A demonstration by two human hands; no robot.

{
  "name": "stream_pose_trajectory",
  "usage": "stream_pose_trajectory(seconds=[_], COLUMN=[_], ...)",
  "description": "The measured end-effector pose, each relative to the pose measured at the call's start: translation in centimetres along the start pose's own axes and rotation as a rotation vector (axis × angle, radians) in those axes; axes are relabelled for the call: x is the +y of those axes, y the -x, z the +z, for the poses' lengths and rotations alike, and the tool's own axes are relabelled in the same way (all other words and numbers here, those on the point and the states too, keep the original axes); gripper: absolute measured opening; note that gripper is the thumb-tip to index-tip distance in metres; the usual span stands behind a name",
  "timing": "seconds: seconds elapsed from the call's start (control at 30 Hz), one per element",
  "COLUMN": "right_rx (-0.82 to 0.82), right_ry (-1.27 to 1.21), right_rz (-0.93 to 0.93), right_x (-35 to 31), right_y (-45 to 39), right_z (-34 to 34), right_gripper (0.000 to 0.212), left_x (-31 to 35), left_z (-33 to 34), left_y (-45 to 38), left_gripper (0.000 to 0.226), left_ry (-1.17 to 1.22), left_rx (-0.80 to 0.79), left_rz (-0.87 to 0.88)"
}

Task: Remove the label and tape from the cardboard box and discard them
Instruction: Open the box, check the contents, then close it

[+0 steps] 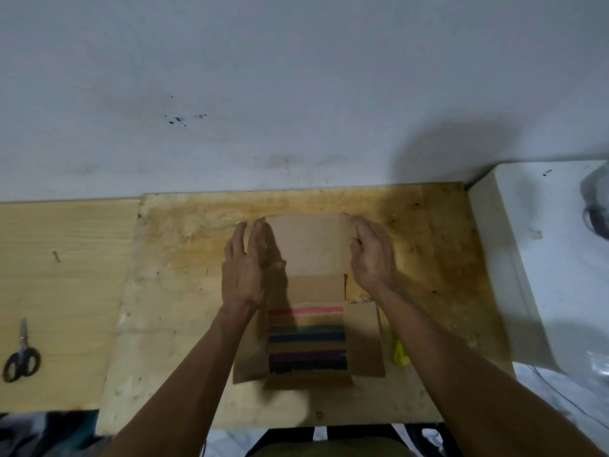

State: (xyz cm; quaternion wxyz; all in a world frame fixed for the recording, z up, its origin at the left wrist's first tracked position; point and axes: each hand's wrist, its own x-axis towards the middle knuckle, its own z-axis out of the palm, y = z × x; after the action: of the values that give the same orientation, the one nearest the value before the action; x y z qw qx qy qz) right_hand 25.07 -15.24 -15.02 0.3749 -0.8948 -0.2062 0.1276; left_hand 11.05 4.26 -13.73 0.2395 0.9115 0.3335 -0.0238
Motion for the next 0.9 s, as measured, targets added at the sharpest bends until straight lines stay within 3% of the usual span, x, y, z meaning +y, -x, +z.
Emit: stream_pose_trajectory(seconds=[0.17,0.43,0.67,0.9], right_rx=[-0.162,-0.48,-0.452,-0.451], right_ry=[0.446,0.671,0.621,0.565], right_rz=[-0.036,0.063,0.013,0.013], right_x=[1.1,2.7,1.7,0.8], right_y=[0.7,2.3,5.6,13.3], right_z=[0.6,0.9,0.0,-1.4], right_gripper=[0.05,0.062,0.076,0.101], left_x=[-0.7,-2.5,-2.0,-2.6], left_z=[0.6,1.2,0.8,0.2], left_y=[0.0,1.1,3.5,9.9], left_gripper=[0.101,0.134,0.146,0.142], left_ry=[-0.348,-0.305,-0.267,-0.301], left_rx=[-0.35,-0.551,-0.549,-0.513], left_rz=[0.068,-0.025,0.015,0.09])
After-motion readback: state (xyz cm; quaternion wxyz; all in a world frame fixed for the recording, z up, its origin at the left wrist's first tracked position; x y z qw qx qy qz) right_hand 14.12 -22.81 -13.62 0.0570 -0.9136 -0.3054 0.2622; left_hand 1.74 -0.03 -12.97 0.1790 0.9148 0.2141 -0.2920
